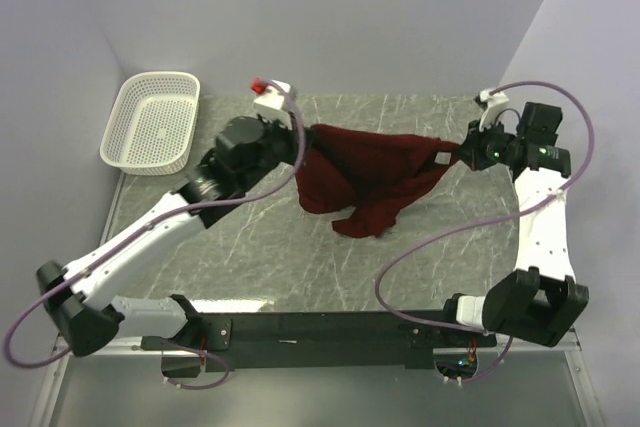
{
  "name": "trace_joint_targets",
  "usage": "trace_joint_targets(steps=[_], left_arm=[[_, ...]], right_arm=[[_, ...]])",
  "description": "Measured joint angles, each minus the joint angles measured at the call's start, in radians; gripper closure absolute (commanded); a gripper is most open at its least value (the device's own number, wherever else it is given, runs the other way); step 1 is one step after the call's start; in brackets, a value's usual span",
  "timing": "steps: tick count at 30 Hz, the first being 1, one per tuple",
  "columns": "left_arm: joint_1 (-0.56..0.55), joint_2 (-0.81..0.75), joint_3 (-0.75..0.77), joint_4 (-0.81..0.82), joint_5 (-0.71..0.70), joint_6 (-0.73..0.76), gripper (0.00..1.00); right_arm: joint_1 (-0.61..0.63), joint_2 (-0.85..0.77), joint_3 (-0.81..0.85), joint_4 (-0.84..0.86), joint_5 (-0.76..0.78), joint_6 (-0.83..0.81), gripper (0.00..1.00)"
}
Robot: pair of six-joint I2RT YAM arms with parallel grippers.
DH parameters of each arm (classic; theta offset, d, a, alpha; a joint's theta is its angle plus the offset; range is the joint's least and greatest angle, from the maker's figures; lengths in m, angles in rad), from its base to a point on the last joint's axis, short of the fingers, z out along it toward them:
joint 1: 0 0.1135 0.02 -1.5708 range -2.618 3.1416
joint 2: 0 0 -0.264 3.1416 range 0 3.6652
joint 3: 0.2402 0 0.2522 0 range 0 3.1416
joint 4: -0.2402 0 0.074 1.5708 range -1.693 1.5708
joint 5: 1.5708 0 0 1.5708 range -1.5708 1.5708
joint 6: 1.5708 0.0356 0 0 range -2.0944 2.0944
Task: Fold and stack the t-shirts
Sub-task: Flatten the tshirt out
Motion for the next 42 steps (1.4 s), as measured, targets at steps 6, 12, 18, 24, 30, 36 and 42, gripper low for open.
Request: trace_joint_targets(steps=[6,12,18,24,30,36,42], left_arm=[[0.004,-0.078,0.063,0.002,0.0,0.031,0.99],[0.005,-0.104,0.088,-0.018,0.023,0.047,0.99],[0.005,-0.154,0.15,-0.035,0.068,0.056,0.99],[0.005,-0.234,0.174,-0.031,0.09,0.076,0.99],[0.005,-0.295,0.202,-0.034,0.093,0.1,0.99],[0.005,-0.335,0.225,-0.037,0.092,0.125,0.99],[0.005,-0.377,0.226,-0.04,0.093,0.137,0.99]], right_arm=[[0.0,-0.061,0.172,-0.042,-0.031,0.009,0.97],[0.0,-0.091,0.334,-0.069,-0.062,0.043,0.97],[-0.001,-0.128,0.435,-0.069,-0.09,0.091,0.97],[-0.001,-0.196,0.48,-0.056,-0.127,0.14,0.95],[-0.001,-0.269,0.507,-0.012,-0.171,0.193,0.94],[-0.001,-0.324,0.517,0.023,-0.207,0.238,0.94],[-0.001,-0.365,0.517,0.034,-0.253,0.267,0.94]])
